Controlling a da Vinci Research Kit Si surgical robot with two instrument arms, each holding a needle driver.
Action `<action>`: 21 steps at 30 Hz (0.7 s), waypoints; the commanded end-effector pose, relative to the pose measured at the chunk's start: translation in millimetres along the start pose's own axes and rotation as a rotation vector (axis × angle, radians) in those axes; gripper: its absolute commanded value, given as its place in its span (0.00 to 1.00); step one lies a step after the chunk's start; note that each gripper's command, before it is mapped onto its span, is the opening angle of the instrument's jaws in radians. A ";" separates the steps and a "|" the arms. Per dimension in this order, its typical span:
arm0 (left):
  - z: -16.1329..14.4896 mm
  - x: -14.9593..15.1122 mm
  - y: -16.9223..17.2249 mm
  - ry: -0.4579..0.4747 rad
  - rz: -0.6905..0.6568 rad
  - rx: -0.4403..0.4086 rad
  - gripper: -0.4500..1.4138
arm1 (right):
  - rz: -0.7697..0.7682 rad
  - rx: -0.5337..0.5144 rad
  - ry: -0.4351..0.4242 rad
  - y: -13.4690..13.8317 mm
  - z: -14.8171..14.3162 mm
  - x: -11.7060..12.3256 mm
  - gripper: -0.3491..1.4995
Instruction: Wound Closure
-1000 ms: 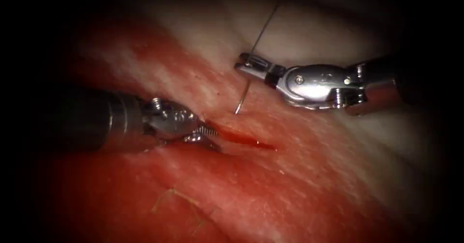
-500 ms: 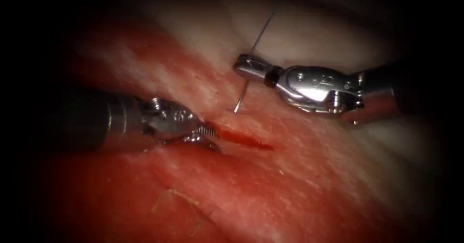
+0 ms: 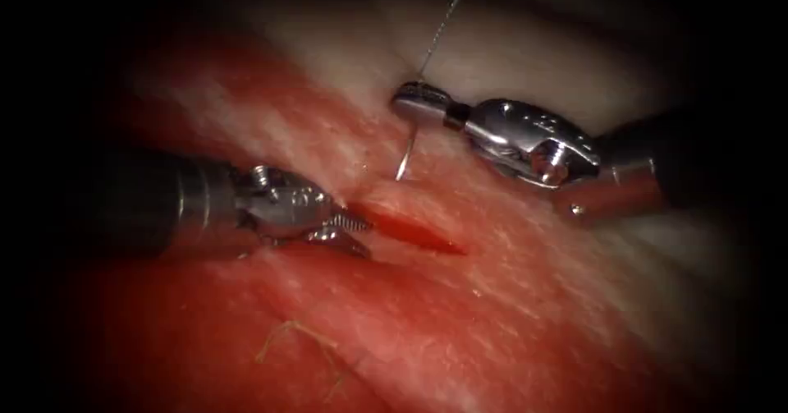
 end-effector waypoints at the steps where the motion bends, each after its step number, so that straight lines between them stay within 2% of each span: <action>1: 0.7 -0.1 0.0 0.000 0.000 -0.003 0.29 | 0.039 0.019 -0.013 -0.4 0.6 -0.7 0.00; 6: 0.7 0.0 0.0 0.000 0.000 -0.003 0.29 | 0.275 0.102 -0.064 -0.9 0.5 -1.9 0.00; 15: 0.7 0.0 0.0 0.000 0.000 -0.003 0.30 | 0.570 0.153 -0.107 -2.9 0.3 -3.5 0.00; 21: 0.7 0.0 0.1 0.000 0.000 -0.003 0.31 | 0.616 0.211 -0.117 -5.0 0.0 -4.1 0.00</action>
